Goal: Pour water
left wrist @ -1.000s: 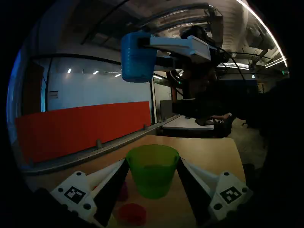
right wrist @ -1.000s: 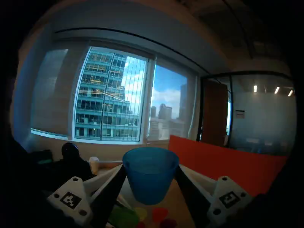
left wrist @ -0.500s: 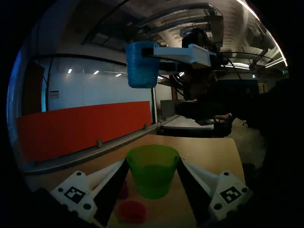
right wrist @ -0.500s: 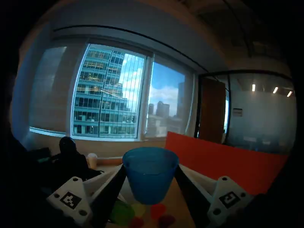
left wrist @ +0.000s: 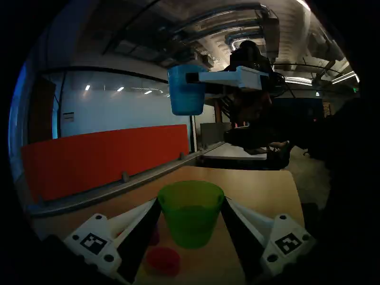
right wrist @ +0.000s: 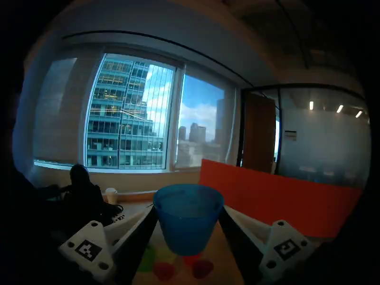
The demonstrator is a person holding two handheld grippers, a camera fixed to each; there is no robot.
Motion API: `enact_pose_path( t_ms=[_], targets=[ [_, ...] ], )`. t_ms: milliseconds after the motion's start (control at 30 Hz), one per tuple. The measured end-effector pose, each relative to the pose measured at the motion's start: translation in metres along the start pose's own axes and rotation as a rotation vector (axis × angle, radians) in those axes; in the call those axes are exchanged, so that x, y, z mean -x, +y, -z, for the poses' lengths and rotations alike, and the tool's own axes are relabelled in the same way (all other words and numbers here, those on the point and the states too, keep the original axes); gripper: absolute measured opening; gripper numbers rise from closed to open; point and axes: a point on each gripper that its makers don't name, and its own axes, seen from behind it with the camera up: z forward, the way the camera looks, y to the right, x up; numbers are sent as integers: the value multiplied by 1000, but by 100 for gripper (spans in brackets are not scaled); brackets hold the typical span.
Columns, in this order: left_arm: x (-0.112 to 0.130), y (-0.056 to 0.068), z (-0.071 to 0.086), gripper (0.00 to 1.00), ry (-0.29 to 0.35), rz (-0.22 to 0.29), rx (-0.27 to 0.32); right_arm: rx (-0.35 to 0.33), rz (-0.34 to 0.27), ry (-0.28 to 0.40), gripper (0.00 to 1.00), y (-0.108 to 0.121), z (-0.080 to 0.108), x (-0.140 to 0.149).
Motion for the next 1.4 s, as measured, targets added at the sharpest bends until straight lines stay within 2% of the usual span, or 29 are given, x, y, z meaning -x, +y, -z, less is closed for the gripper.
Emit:
enact_pose_path(
  t_ms=[300, 600, 1400],
  targets=[
    [1, 4, 3, 87, -6, 2, 3, 24, 1, -18, 90, 8, 18, 11],
    [0, 8, 4, 87, -12, -1, 16, 36, -16, -29, 90, 13, 27, 18],
    [34, 25, 3, 87, -118, -9, 69, 4, -18, -142, 90, 11, 43, 88]
  ],
)
